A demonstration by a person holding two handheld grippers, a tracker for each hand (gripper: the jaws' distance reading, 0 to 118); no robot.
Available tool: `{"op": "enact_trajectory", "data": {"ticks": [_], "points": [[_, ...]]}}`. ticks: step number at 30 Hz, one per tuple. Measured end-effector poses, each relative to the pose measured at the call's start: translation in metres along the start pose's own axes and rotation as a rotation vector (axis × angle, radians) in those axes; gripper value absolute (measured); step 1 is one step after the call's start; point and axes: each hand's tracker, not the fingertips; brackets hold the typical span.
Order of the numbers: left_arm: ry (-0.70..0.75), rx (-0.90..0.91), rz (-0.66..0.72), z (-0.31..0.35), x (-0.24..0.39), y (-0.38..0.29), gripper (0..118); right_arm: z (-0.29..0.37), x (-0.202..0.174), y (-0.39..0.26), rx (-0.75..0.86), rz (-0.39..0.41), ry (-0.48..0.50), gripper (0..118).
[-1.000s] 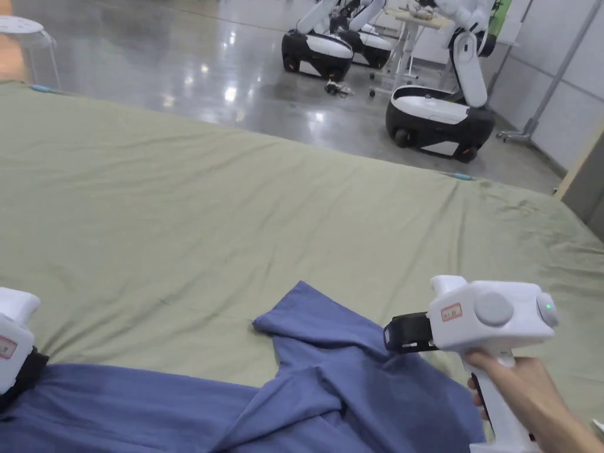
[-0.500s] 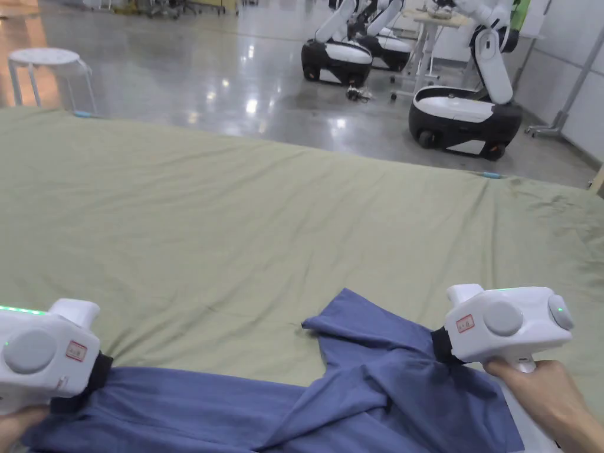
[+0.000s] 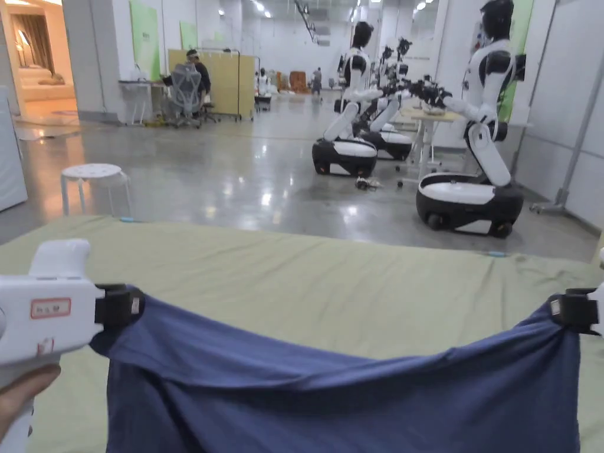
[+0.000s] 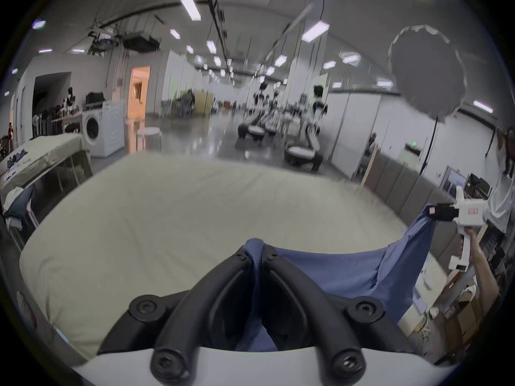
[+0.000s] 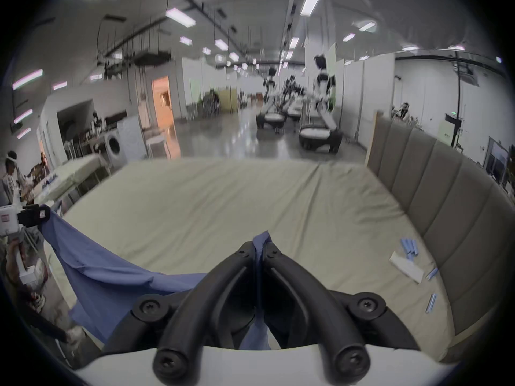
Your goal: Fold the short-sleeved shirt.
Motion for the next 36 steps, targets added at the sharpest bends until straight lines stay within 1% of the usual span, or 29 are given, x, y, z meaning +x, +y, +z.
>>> {"op": "enact_trajectory", "data": {"ticks": [3,5,9,11,12,14,15,18,21,23,24,27,28,31,33,35,36], "points": [[-0.007,0.092,-0.003,0.02,0.008,0.04,3,0.032,0.007,0.037,0.125,-0.034,-0.016,5],[-0.006,0.138,-0.011,0.027,0.012,0.066,3,0.049,0.007,0.065,0.184,-0.035,-0.03,5],[0.004,0.217,-0.024,0.042,0.029,0.116,3,0.065,0.005,0.119,0.253,-0.03,-0.062,5],[0.009,0.252,-0.031,0.044,0.036,0.14,3,0.07,0.0,0.143,0.299,-0.045,-0.078,5],[0.021,0.263,-0.036,0.04,0.035,0.154,3,0.071,-0.001,0.155,0.299,-0.053,-0.069,5],[0.026,0.276,-0.047,0.037,0.041,0.175,3,0.07,-0.005,0.177,0.321,-0.058,-0.082,5],[0.034,0.282,-0.054,0.035,0.044,0.186,3,0.062,0.001,0.189,0.329,-0.046,-0.097,5],[0.063,0.302,-0.072,0.021,0.05,0.214,3,0.053,-0.003,0.217,0.353,-0.022,-0.121,5],[0.102,0.323,-0.089,0.003,0.055,0.233,3,0.039,-0.001,0.242,0.36,-0.043,-0.132,5],[0.1,0.333,-0.09,-0.008,0.058,0.243,3,0.037,-0.009,0.253,0.369,-0.052,-0.15,5],[0.12,0.337,-0.104,-0.007,0.071,0.242,3,0.033,-0.01,0.26,0.38,-0.049,-0.159,5],[0.168,0.331,-0.142,-0.028,0.08,0.257,3,0.021,-0.015,0.277,0.409,-0.033,-0.196,5],[0.196,0.32,-0.132,-0.043,0.074,0.273,3,0.017,-0.016,0.281,0.417,-0.034,-0.194,5],[0.179,0.337,-0.067,-0.064,0.071,0.286,3,0.001,-0.019,0.295,0.432,-0.036,-0.211,5],[0.188,0.349,-0.065,-0.081,0.069,0.287,3,-0.013,-0.019,0.304,0.433,-0.027,-0.238,5],[0.221,0.327,-0.111,-0.099,0.07,0.288,3,-0.028,-0.018,0.311,0.413,-0.015,-0.269,5],[0.217,0.325,-0.089,-0.103,0.07,0.285,3,-0.035,-0.016,0.312,0.416,-0.019,-0.26,5]]}}
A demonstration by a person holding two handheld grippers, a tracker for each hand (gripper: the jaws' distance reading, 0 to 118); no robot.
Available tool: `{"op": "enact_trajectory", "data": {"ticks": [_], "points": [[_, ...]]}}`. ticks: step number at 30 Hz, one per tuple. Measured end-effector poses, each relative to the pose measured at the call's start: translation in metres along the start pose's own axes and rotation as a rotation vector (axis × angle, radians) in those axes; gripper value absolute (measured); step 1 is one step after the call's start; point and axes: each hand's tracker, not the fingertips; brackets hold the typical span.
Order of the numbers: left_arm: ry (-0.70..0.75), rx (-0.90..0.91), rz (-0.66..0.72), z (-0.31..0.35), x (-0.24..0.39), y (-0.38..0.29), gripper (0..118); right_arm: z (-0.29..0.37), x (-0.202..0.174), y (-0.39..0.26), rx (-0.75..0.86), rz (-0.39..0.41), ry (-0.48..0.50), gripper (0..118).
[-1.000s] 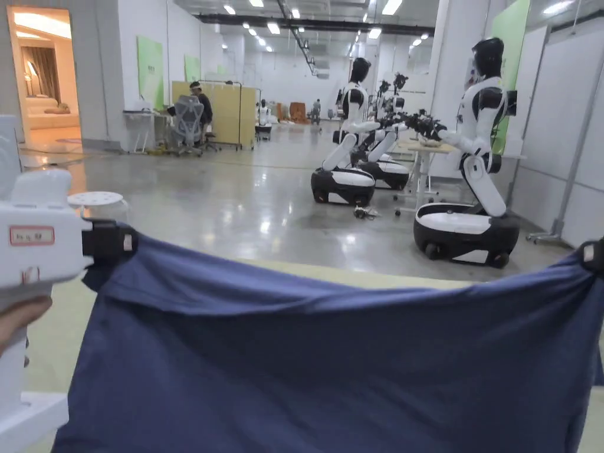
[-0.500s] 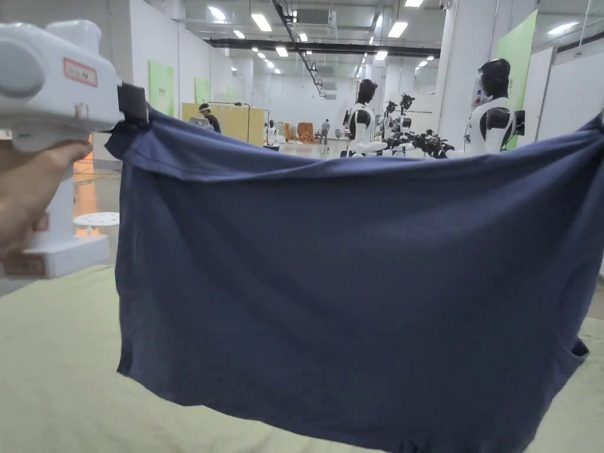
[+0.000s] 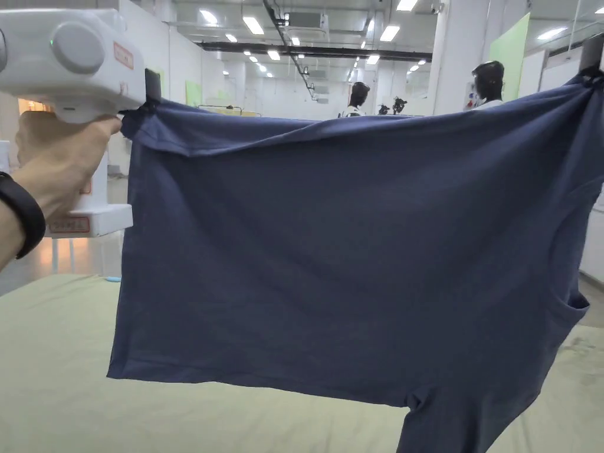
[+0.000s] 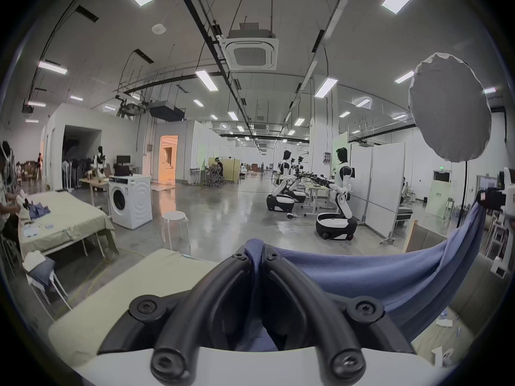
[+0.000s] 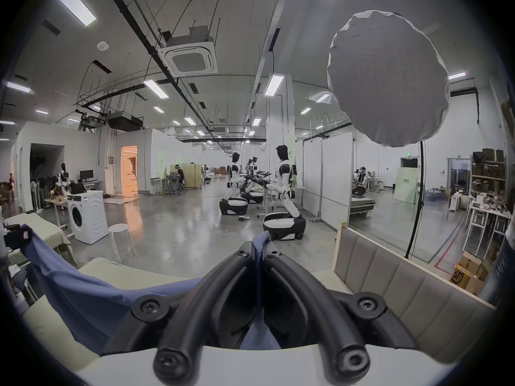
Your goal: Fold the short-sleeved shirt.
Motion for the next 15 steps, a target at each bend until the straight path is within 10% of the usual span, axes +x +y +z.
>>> {"op": "enact_trajectory", "data": {"ticks": [15], "points": [[-0.021,-0.05,0.021,-0.064,-0.021,-0.031,3,-0.05,-0.005,-0.034,-0.005,0.028,0.013,5]]}}
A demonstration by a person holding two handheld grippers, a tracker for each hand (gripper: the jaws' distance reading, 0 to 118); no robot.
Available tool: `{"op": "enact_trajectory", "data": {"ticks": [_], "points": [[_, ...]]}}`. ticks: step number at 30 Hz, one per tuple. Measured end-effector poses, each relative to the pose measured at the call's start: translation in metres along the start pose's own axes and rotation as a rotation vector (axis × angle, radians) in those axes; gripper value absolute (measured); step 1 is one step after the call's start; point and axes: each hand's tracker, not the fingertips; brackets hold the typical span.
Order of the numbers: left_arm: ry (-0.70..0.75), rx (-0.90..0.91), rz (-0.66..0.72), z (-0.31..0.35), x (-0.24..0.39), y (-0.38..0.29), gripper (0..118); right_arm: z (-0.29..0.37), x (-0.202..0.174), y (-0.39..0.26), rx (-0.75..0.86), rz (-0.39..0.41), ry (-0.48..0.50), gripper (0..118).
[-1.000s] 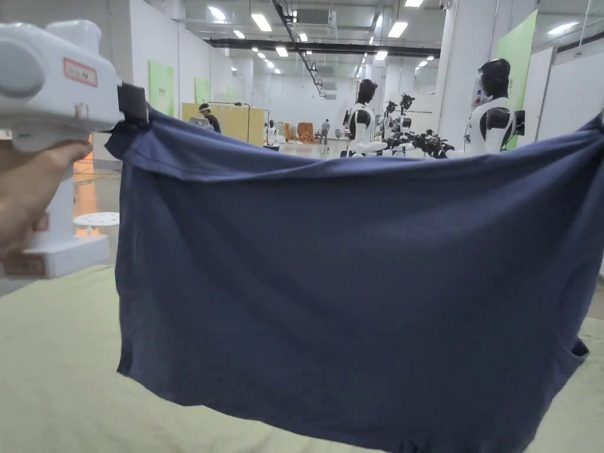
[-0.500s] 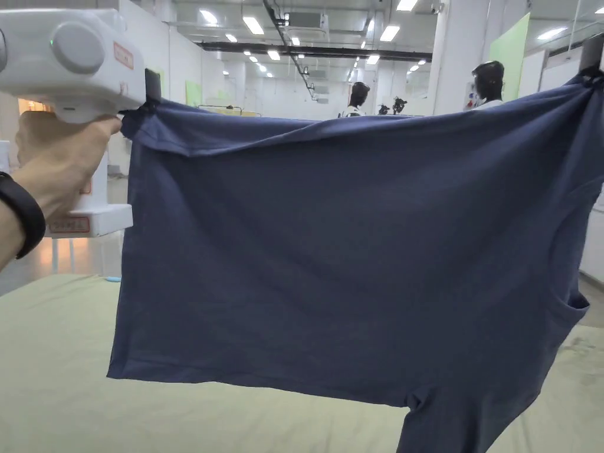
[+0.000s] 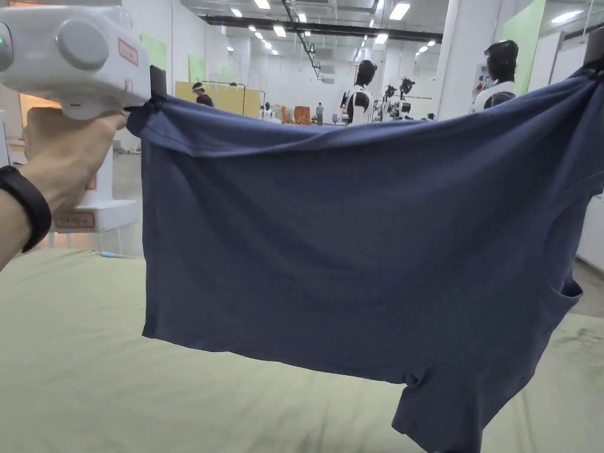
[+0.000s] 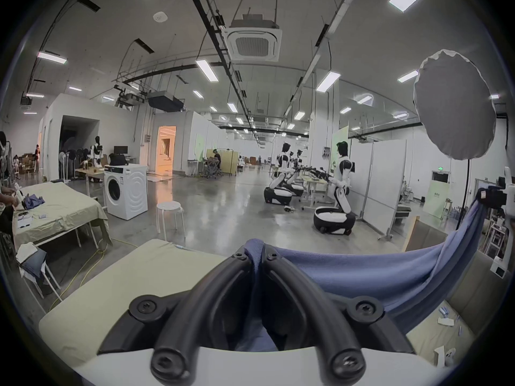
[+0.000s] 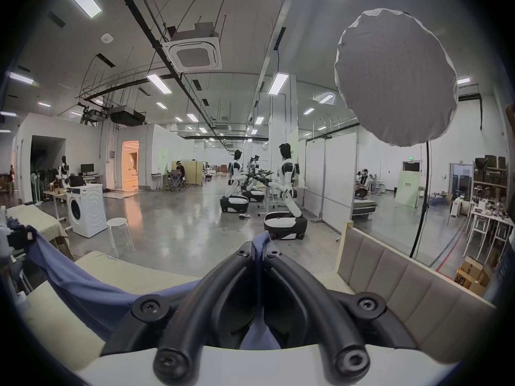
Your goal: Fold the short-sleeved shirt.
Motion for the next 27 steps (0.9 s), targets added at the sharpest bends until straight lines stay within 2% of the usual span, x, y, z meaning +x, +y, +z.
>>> {"op": "enact_trajectory", "data": {"ticks": [4,5,7,8,9,12,16,20,22,24,27], "points": [[-0.021,-0.061,0.012,0.005,-0.003,-0.045,3,0.007,0.002,-0.039,-0.051,-0.01,0.049,5],[-0.036,-0.077,0.02,0.006,-0.003,-0.058,3,0.013,0.004,-0.052,-0.065,-0.037,0.092,5],[-0.041,-0.102,0.018,0.007,-0.007,-0.079,3,0.023,0.006,-0.075,-0.101,-0.015,0.116,5],[-0.053,-0.123,0.018,0.01,-0.008,-0.092,3,0.073,-0.01,-0.074,-0.107,0.003,0.133,5],[-0.059,-0.141,0.024,0.015,-0.008,-0.104,3,0.081,-0.01,-0.083,-0.12,0.022,0.134,5],[-0.094,-0.182,0.046,0.034,-0.018,-0.138,3,0.101,-0.001,-0.105,-0.137,0.005,0.155,5],[-0.161,-0.21,0.121,0.071,-0.039,-0.17,3,0.134,0.015,-0.13,-0.149,-0.012,0.165,5],[-0.18,-0.228,0.124,0.122,-0.052,-0.208,3,0.185,0.032,-0.168,-0.155,0.045,0.145,5],[-0.227,-0.262,0.157,0.139,-0.063,-0.226,3,0.215,0.043,-0.193,-0.195,0.032,0.185,5],[-0.288,-0.254,0.261,0.17,-0.073,-0.248,3,0.251,0.045,-0.221,-0.243,0.022,0.199,5],[-0.31,-0.302,0.268,0.213,-0.079,-0.283,3,0.296,0.051,-0.266,-0.273,0.018,0.196,5]]}}
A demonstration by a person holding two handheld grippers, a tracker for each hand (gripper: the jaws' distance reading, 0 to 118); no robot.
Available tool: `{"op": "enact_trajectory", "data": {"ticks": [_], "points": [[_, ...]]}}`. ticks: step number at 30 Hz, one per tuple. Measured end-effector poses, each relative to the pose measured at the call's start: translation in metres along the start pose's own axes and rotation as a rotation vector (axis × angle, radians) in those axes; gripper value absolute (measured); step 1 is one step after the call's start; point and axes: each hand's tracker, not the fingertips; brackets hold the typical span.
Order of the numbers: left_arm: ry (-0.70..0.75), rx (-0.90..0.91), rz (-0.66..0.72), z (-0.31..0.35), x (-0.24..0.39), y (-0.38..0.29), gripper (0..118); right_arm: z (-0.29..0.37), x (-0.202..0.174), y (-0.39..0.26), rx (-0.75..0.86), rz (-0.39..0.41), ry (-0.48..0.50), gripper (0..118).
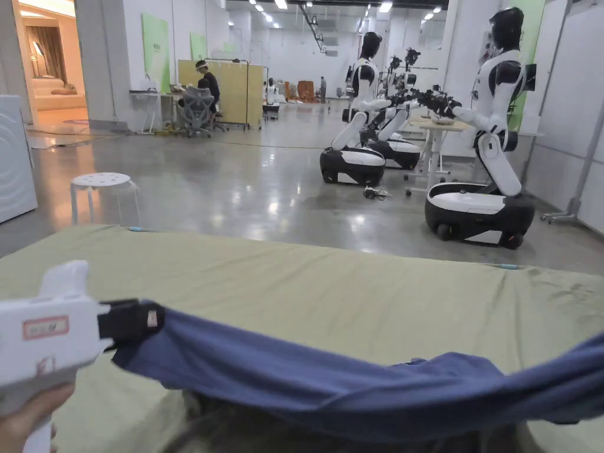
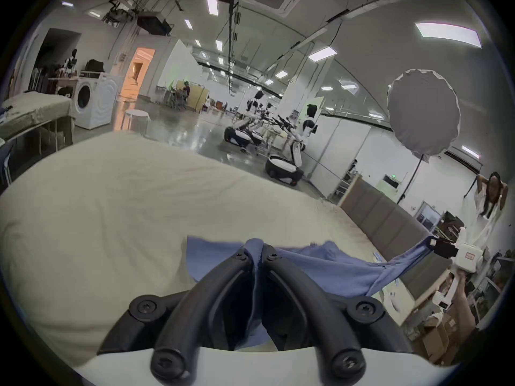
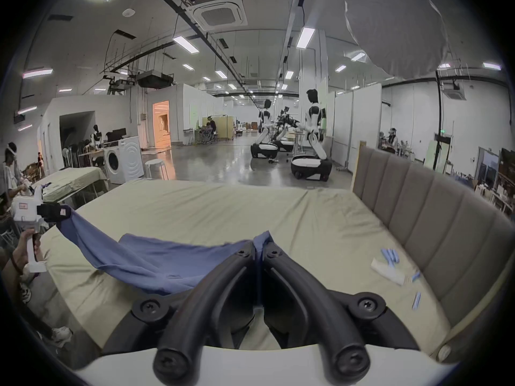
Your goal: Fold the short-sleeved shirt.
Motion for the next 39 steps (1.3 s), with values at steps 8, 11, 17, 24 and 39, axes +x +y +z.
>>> {"op": "enact_trajectory", "data": {"ticks": [8,11,17,24,39], "points": [[0.04,-0.186,0.127,0.053,-0.037,-0.125,3,0.068,-0.012,-0.128,-0.176,-0.121,-0.001,5],[0.066,-0.253,0.205,0.052,-0.057,-0.165,3,0.077,-0.027,-0.161,-0.265,-0.159,-0.014,5],[0.084,-0.275,0.222,0.051,-0.064,-0.187,5,0.068,-0.031,-0.206,-0.418,-0.192,-0.026,7],[0.221,-0.186,0.016,0.071,-0.043,-0.178,81,0.075,-0.036,-0.219,-0.419,-0.169,-0.052,94],[0.278,0.274,-0.408,0.161,0.103,-0.163,74,0.128,-0.067,-0.154,0.072,-0.035,-0.008,86]]}}
